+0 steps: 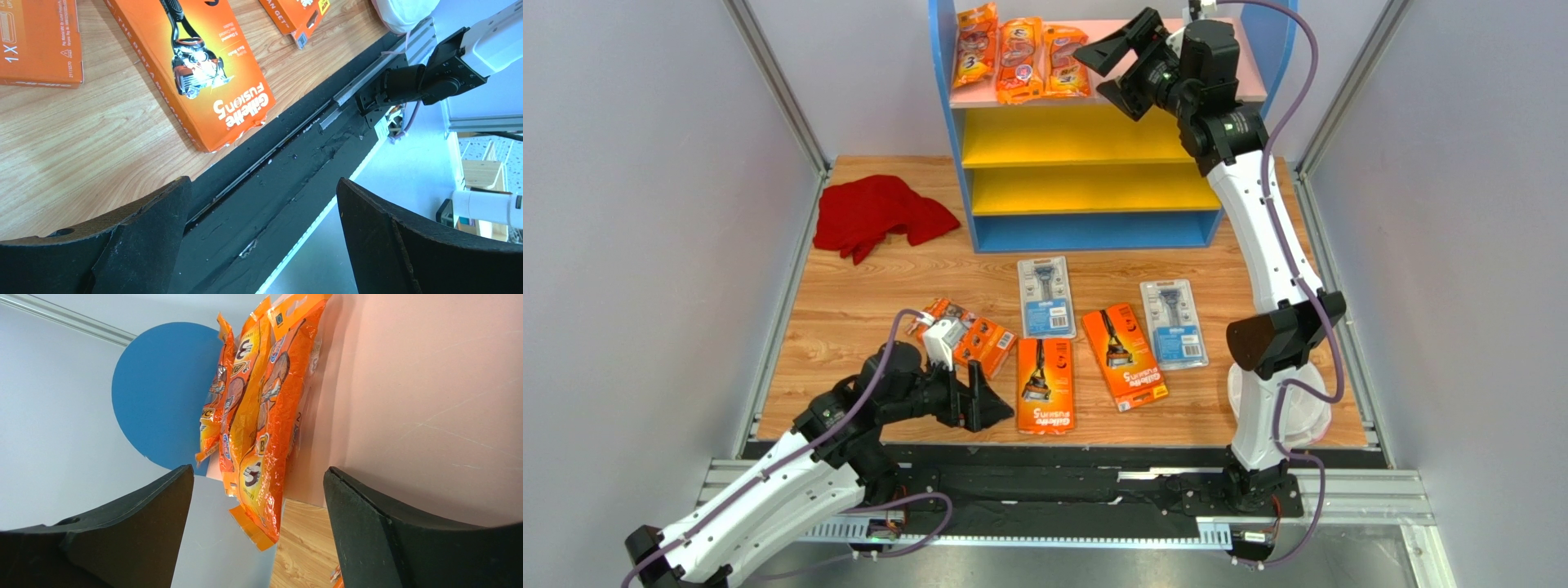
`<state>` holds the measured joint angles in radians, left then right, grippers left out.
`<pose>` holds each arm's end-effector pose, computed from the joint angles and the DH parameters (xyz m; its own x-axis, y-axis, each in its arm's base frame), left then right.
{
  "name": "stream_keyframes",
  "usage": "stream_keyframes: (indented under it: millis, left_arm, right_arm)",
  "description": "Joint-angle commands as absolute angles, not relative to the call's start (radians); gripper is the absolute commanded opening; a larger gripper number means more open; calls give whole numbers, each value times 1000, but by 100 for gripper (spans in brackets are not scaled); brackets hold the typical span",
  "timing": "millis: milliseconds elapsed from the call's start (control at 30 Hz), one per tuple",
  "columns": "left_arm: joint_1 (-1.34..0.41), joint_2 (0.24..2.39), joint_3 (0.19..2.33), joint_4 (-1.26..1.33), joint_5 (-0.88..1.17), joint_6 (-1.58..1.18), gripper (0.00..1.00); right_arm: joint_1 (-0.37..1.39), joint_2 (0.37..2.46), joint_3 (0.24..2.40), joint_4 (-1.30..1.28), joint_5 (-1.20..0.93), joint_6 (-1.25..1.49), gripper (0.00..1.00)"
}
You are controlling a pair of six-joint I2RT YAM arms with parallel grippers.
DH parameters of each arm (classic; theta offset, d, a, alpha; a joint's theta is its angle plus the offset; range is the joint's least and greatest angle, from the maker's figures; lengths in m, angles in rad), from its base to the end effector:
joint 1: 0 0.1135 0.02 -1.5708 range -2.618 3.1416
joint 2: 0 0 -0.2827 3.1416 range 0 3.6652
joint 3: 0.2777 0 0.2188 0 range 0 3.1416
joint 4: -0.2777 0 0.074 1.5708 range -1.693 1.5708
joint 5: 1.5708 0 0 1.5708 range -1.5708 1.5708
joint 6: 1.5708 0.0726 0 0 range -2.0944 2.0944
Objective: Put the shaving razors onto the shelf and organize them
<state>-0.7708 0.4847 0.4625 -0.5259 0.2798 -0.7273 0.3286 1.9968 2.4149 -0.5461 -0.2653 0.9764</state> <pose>0.0608 -0.0870 0.2256 -0.8368 -0.0780 -0.5419 0.3780 0.6337 -0.6749 0.4175 0.1625 0.4928 -0.5296 0.6641 -0.5277 -0.2121 0.4986 0.8405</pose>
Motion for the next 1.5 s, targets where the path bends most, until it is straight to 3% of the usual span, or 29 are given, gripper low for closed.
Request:
stream_keyframes:
  millis: [0,167,333,800,1033,1267,1467]
  left_arm:
    - [-773,482,460,-494,282,-733,97]
    - [-773,474,456,-497,276,-742,97]
    - [-773,469,449,-499,272,-752,97]
    - [-775,547,439,-476,232,-793,97]
    - [-775,624,439,-443,216,-822,97]
    - [-773,752,462,-402,219,-830,97]
    - [-773,759,472,-394,221,-841,97]
  right_arm:
    - [325,1954,2445,-586,-226,937,84]
    - [325,1887,2398,-609,-198,891,86]
    - [327,1711,2200,-592,-186,821,87]
    - [411,1051,1157,-535,-181,782,87]
    - [498,896,705,-479,-206,876,86]
    - [708,865,559,-425,-115,977,86]
    - [718,887,560,-410,-109,963,86]
